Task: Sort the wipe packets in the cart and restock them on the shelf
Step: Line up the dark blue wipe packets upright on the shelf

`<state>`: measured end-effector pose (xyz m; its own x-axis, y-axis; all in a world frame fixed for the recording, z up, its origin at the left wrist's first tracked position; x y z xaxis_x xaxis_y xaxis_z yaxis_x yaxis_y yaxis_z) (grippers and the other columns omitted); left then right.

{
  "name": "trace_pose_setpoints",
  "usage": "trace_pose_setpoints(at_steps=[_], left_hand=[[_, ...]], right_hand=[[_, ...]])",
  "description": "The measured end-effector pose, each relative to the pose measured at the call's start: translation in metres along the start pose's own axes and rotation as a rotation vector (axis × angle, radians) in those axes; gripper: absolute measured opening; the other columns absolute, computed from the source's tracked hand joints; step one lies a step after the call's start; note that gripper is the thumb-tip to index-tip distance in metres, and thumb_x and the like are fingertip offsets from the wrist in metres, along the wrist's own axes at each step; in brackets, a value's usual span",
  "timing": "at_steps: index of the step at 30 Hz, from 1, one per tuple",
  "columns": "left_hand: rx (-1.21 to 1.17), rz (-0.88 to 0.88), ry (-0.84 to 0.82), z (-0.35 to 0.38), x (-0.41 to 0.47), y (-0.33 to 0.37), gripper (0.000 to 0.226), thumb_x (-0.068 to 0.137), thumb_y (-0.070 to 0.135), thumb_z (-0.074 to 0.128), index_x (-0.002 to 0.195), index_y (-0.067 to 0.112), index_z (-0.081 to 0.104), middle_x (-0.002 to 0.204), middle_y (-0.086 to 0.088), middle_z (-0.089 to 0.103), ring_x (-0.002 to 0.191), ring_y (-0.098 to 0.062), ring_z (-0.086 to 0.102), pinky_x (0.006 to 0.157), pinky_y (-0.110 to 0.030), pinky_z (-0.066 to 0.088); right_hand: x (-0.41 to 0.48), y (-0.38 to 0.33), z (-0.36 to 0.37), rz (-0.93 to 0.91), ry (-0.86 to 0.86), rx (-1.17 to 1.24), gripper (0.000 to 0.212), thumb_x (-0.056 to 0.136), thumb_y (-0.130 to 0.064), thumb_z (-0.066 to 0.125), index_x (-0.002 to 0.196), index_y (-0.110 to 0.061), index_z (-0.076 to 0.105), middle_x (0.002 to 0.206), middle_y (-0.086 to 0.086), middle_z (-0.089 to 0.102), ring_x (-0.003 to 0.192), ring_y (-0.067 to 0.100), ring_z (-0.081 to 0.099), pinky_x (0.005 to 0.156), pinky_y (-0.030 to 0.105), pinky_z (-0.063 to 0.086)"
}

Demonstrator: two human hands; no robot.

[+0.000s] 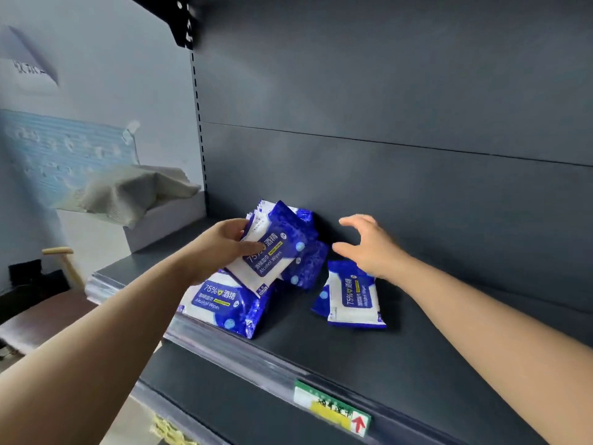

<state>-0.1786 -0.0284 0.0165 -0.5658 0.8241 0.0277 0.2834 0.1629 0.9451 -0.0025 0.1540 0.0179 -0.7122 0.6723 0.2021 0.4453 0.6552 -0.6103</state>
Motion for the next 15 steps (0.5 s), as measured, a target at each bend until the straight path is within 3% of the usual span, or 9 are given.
trace_pose_setpoints(at_steps=[3, 7, 10, 15], left_hand=[[-0.075, 0.009, -0.164, -0.016, 0.015, -0.005, 0.033, 0.088, 0.011, 0.065, 0.120, 0.015, 0.059, 0.108, -0.008, 0.072, 0.095, -0.034, 0.069, 0.085, -0.051, 0.054], [-0.069, 0.030, -0.326, -0.032, 0.027, -0.007, 0.031, 0.091, 0.017, 0.062, 0.120, 0.020, 0.057, 0.109, -0.003, 0.072, 0.092, -0.026, 0.070, 0.074, -0.041, 0.058], [0.004, 0.068, -0.382, -0.046, 0.031, -0.012, 0.024, 0.093, 0.019, 0.059, 0.117, 0.019, 0.059, 0.105, -0.004, 0.073, 0.089, -0.023, 0.071, 0.067, -0.035, 0.058], [0.066, 0.094, -0.362, -0.078, 0.034, -0.022, 0.017, 0.093, 0.012, 0.059, 0.108, 0.018, 0.064, 0.097, -0.006, 0.074, 0.080, -0.019, 0.072, 0.066, -0.033, 0.057]], right_hand=[[0.000, -0.024, 0.015, 0.040, -0.169, 0.396, 0.040, 0.088, -0.011, 0.065, 0.127, -0.014, 0.057, 0.126, 0.006, 0.062, 0.114, 0.014, 0.059, 0.099, 0.028, 0.046], [-0.004, -0.046, 0.026, 0.131, -0.132, 0.564, 0.018, 0.087, 0.000, 0.063, 0.089, -0.016, 0.071, 0.084, 0.002, 0.075, 0.079, 0.014, 0.070, 0.080, 0.029, 0.057], [-0.012, -0.052, 0.026, 0.229, 0.002, 0.581, 0.015, 0.088, -0.001, 0.061, 0.085, -0.014, 0.068, 0.082, 0.005, 0.072, 0.074, 0.016, 0.068, 0.079, 0.034, 0.056], [-0.032, -0.050, 0.009, 0.341, 0.270, 0.554, 0.004, 0.090, -0.010, 0.063, 0.093, -0.012, 0.063, 0.094, 0.009, 0.068, 0.079, 0.014, 0.066, 0.060, 0.025, 0.053]])
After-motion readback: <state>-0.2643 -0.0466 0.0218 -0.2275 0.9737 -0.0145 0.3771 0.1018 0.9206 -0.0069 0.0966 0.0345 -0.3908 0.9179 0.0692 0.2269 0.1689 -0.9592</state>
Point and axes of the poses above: each hand's wrist, its own x-axis towards the middle knuckle, its own z-axis out of the palm, y = z × x, the point moved 2 cm from there along x, towards the middle knuckle
